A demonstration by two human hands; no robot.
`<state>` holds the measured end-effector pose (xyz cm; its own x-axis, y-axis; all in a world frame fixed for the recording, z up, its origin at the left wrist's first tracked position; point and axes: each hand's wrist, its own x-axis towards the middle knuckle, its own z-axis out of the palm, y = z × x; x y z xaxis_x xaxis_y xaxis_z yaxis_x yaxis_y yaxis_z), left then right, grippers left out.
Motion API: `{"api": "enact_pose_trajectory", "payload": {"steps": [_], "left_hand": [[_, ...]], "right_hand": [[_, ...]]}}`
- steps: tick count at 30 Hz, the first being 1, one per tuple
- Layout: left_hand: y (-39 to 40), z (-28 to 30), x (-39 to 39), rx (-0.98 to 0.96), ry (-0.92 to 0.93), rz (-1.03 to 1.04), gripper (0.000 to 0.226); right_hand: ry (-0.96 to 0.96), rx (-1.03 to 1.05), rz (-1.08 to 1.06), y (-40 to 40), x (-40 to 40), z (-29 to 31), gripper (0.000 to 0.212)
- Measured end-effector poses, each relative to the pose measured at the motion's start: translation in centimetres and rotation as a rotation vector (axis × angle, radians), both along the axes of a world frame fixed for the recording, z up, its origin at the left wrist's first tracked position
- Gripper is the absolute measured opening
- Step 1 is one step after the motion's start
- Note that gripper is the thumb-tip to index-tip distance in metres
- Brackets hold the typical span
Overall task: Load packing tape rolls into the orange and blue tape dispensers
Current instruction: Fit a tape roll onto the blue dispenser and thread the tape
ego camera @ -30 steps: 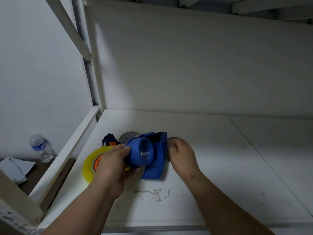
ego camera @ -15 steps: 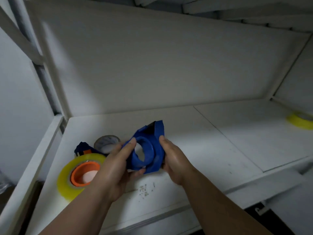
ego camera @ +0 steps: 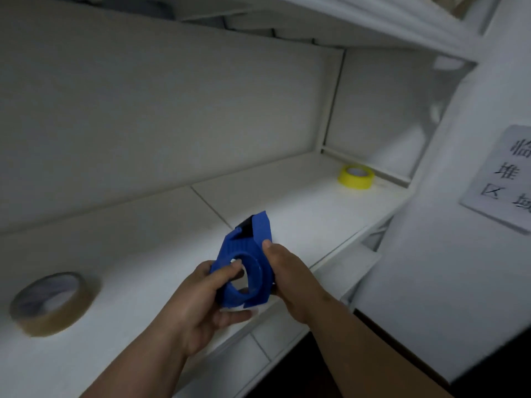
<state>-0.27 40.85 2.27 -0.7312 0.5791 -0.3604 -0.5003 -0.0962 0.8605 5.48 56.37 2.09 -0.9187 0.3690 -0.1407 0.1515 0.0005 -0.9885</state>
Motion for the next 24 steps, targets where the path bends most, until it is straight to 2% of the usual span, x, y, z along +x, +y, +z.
{"api": "enact_pose_trajectory", "payload": {"steps": [3,11,14,19,24], "left_hand": [[7.1,0.1,0.8,0.033,-0.002,-0.03,0.058],[20.9,-0.6,-1.1,0.047,-0.039,-0.029,0.032],[25.4,-1.2,-3.7,0.032,-0.029,-0.036,0.024],[32.9,-1.4,-8.2,0.011,-0.015,-0.055,0.024],[39.1,-0.9,-11.3,-0.026,0.018,-0.016,0.021]], "right_hand": [[-0.011,-0.001,-0.068,7.2,1.4,0.4,0.045],[-0.064,-0.068,-0.148,20.1,1.0,-0.9,0.042],[-0.084,-0.027,-0.203,24.4,-0.8,-1.3,0.036],[-0.159,0.056,-0.3,31.8,-3.1,-1.1,0.017],[-0.214,0.156,-0.368,39.5,-4.6,-0.7,0.018]]}}
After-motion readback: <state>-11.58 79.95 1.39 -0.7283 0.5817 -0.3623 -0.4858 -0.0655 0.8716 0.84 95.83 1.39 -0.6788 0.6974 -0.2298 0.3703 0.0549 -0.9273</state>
